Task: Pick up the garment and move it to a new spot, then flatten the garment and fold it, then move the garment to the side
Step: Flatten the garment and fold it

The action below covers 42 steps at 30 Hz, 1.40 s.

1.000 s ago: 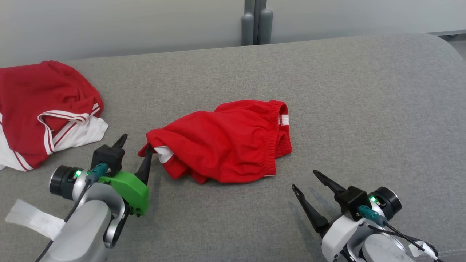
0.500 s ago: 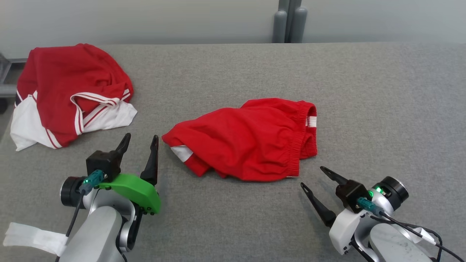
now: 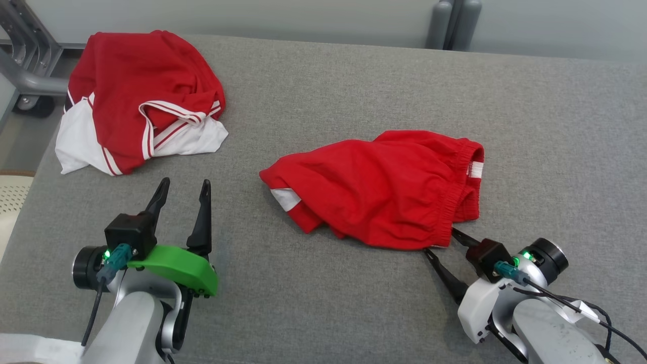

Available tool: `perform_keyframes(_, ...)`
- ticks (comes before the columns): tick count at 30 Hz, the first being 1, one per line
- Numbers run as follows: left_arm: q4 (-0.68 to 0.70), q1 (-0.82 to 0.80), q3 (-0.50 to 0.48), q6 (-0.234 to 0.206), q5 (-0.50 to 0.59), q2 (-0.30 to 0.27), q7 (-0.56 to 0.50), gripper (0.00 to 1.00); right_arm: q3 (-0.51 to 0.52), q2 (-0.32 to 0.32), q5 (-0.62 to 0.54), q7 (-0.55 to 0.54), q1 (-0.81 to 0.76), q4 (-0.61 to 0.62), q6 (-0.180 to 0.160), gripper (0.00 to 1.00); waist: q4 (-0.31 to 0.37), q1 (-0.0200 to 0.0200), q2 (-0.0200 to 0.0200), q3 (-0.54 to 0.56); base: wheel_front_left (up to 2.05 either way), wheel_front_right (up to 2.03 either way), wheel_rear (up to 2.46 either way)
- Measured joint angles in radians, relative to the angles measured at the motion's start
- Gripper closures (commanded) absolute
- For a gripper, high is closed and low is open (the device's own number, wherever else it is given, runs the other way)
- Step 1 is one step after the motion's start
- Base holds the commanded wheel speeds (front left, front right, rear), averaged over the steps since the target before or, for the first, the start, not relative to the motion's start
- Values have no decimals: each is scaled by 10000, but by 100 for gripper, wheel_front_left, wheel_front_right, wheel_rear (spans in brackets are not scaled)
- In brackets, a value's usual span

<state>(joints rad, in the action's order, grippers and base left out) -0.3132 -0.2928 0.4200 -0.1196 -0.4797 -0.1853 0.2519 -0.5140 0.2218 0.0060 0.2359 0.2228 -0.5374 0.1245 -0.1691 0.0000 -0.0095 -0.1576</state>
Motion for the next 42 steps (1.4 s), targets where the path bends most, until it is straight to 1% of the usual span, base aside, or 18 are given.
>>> perform_keyframes(2, 86, 116, -98, -12, 107, 8, 0, 0, -86, -15, 17, 0, 99, -128, 0, 16, -41, 0, 0, -53, 0, 0, 0)
perform_keyframes(3, 146, 181, -150, -12, 140, 21, 0, 0, -119, -15, 19, -2, 144, -199, 0, 16, -48, 0, 0, -71, 0, 0, 0)
perform_keyframes(5, 337, 334, -290, -12, 186, 59, 0, 0, -205, -13, 35, 0, 199, -268, 0, 29, -39, 0, 0, -109, 0, 0, 0)
perform_keyframes(6, 389, 374, -320, -12, 201, 73, 0, 0, -236, -17, 38, 0, 228, -330, 2, 49, -29, 0, 0, -131, 0, 0, 0)
perform_keyframes(10, 631, 520, -385, -12, 293, 151, 0, 0, -251, -6, 46, 2, 416, -558, 2, 65, 9, 0, 0, -180, 0, 0, 0)
perform_keyframes(11, 658, 540, -420, -12, 359, 155, 0, 0, -253, -8, 61, 6, 451, -594, 2, 67, 19, 0, 0, -190, 0, 0, 0)
perform_keyframes(12, 696, 570, -474, -12, 426, 157, 0, 0, -257, -6, 92, 8, 496, -633, 2, 67, 29, 0, 0, -202, 0, 0, 0)
perform_keyframes(14, 765, 668, -589, -12, 539, 161, 0, 0, -257, 2, 123, 10, 609, -683, 2, 80, 53, 0, 0, -226, 0, 0, 0)
perform_keyframes(16, 855, 776, -656, -12, 568, 163, 0, 0, -259, -15, 174, 12, 734, -679, 2, 100, 82, 0, 0, -250, 0, 0, 0)
perform_keyframes(18, 955, 860, -713, -12, 570, 207, 0, 0, -192, -54, 399, 21, 850, -614, 2, 100, 115, 0, 0, -268, 0, 0, 0)
perform_keyframes(20, 968, 934, -711, -12, 539, 299, 0, 0, 155, -188, 832, 44, 895, -470, 2, 100, 155, 0, 0, -280, 0, 0, 0)
perform_keyframes(24, 989, 1193, -729, -12, 529, 408, 0, 0, 1034, -890, 2514, 113, 988, 211, 2, 100, 288, 0, 0, -275, 0, 0, 0)
perform_keyframes(25, 1018, 1299, -673, -13, 514, 418, 0, 0, 1337, -1057, 3124, 117, 1020, 566, 2, 100, 383, 0, 0, -253, 0, 0, 0)
perform_keyframes(30, 1070, 1336, -117, 75, 514, 516, -27, 0, 1956, -671, 3653, 142, 1227, 1101, 0, 100, 629, 0, 0, -149, 0, 0, 0)
perform_keyframes(34, 1028, 1411, 362, 454, 151, 857, -322, 0, 2364, -334, 3843, 144, 1238, 1271, 0, 100, 800, 0, 0, -41, 0, 0, 0)
perform_keyframes(37, 815, 1530, 805, 888, -176, 1072, -719, 0, 2443, -186, 4029, 144, 1215, 1271, 0, 100, 904, 0, 0, 17, 0, 0, 0)
perform_keyframes(40, 416, 1530, 1413, 1254, -207, 1139, -1204, 0, 2462, -176, 4253, 144, 1154, 1277, 0, 100, 971, 0, 0, 33, 0, 0, 0)
perform_keyframes(42, 111, 1517, 1684, 1402, -217, 1185, -1415, 0, 2431, -117, 4255, 144, 1146, 1279, 0, 100, 993, 0, 0, 21, 0, 0, 0)
